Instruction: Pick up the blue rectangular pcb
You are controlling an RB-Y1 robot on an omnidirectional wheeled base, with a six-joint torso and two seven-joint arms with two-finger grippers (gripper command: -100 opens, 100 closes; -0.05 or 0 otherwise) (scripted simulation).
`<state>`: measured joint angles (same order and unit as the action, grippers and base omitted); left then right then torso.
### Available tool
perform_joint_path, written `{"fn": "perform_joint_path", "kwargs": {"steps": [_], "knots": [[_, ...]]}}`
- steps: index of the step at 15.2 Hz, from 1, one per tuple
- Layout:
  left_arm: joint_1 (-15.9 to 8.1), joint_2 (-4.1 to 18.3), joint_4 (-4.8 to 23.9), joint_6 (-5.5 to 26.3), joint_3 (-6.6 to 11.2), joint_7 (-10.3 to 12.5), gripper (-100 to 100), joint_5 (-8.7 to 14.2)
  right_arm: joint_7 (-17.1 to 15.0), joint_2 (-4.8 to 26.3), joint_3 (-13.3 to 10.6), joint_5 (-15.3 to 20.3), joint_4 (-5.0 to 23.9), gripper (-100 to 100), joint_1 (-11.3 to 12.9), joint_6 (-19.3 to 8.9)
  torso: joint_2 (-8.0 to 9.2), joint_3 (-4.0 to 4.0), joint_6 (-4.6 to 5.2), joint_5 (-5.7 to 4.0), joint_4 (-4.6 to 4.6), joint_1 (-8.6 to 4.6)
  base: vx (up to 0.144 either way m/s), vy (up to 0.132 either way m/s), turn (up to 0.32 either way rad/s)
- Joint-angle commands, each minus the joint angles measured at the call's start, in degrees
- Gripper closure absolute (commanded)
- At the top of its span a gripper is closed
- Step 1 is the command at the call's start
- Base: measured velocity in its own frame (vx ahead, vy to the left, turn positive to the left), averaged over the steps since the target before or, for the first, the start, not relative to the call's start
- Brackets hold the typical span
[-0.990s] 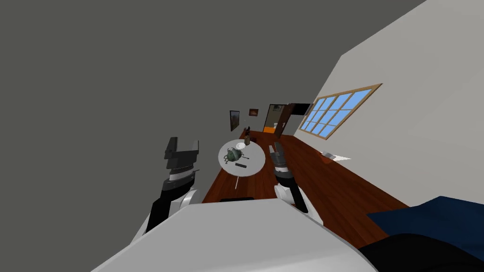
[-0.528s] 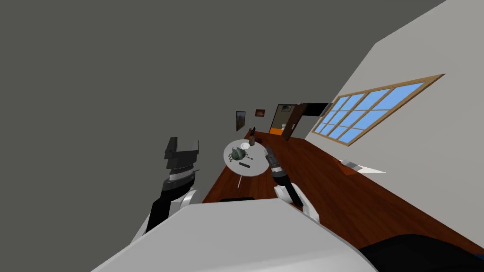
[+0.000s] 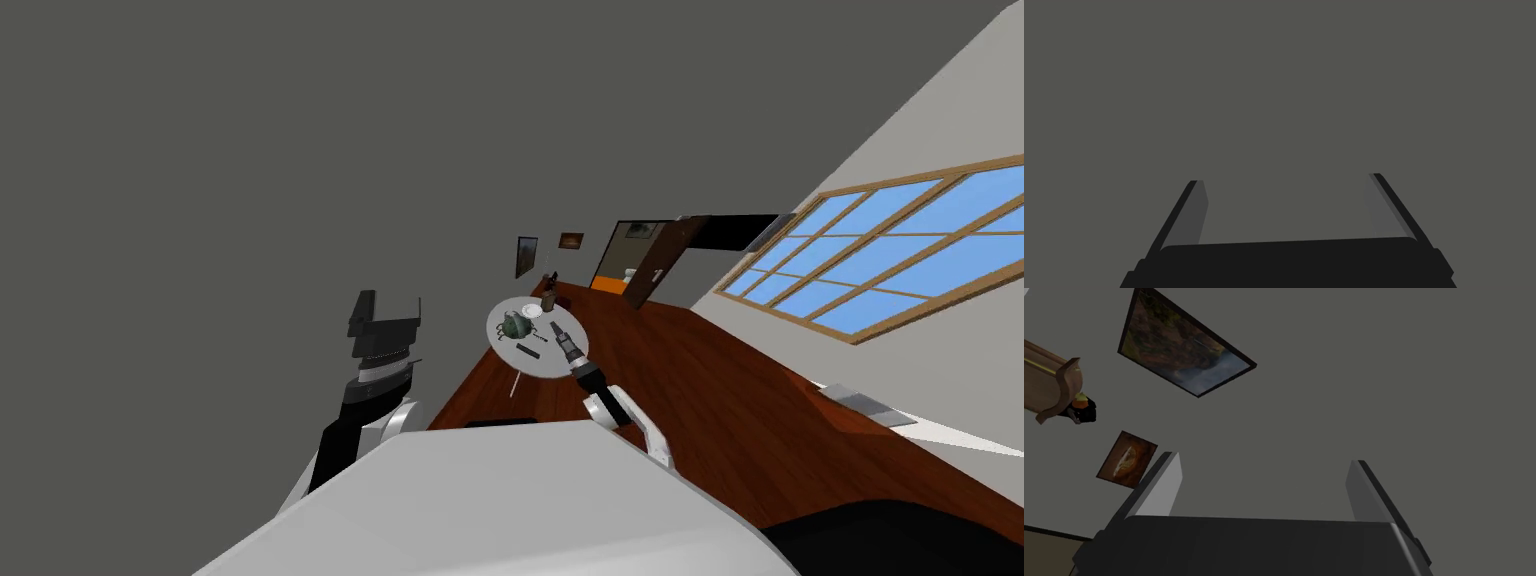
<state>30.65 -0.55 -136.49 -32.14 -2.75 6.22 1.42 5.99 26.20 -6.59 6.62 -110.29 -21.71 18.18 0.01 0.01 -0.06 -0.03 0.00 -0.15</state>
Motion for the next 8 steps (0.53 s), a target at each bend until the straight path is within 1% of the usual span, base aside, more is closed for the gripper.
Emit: {"fn": "perform_joint_path", "kwargs": {"steps": [1, 2, 3, 4, 5, 6, 7, 8], "knots": [[0.00, 0.00, 0.00, 0.00, 0.00, 0.00, 0, 0.00, 0.69, 1.16, -0.99, 1.20, 2.72, -100, 0.48, -1.33, 0.00, 0.00, 0.00, 0.00, 0.00, 0.00, -0.012, -0.019, 0.254], [0.01, 0.00, 0.00, 0.00, 0.00, 0.00, 0, 0.00, 0.69, 1.16, -0.99, 1.20, 2.72, -100, 0.48, -1.33, 0.00, 0.00, 0.04, -0.01, 0.00, -0.01, -0.007, -0.017, 0.052], [0.01, 0.00, 0.00, 0.00, 0.01, 0.00, 0, 0.00, 1.25, 2.89, -2.04, 2.52, 4.74, -100, 1.21, -2.98, -0.01, -0.01, 0.07, -0.01, 0.00, 0.00, -0.009, -0.010, 0.234], [0.00, 0.00, 0.00, 0.00, 0.00, 0.00, 0, 0.00, 1.25, 2.89, -2.04, 2.52, 5.53, -100, 1.21, -2.98, -0.02, -0.01, 0.02, 0.00, -0.01, 0.00, -0.010, -0.013, 0.286], [0.00, 0.00, 0.00, 0.00, 0.00, 0.00, 0, 0.00, 1.81, 4.56, -3.11, 3.87, 7.16, -100, 1.94, -4.67, -0.03, -0.02, 0.02, 0.00, 0.00, 0.01, -0.010, -0.015, 0.426], [0.00, 0.00, 0.00, 0.00, 0.00, 0.00, 0, 0.00, 1.81, 4.56, -3.11, 3.87, 8.34, -100, 1.94, -4.67, -0.04, -0.02, -0.03, 0.00, -0.01, 0.01, -0.008, -0.022, 0.361], [0.00, 0.00, 0.00, 0.00, 0.00, 0.00, 0, 0.00, 1.81, 4.56, -3.11, 3.87, 8.39, -100, 1.94, -4.67, -0.05, -0.03, 0.01, 0.00, -0.01, -0.01, -0.003, -0.021, 0.078], [0.01, 0.00, 0.00, 0.00, 0.01, 0.00, 0, 0.00, 2.39, 6.18, -4.22, 5.24, 10.37, -100, 2.67, -6.38, -0.05, -0.03, 0.07, -0.01, -0.01, -0.02, -0.005, -0.011, 0.225]]}}
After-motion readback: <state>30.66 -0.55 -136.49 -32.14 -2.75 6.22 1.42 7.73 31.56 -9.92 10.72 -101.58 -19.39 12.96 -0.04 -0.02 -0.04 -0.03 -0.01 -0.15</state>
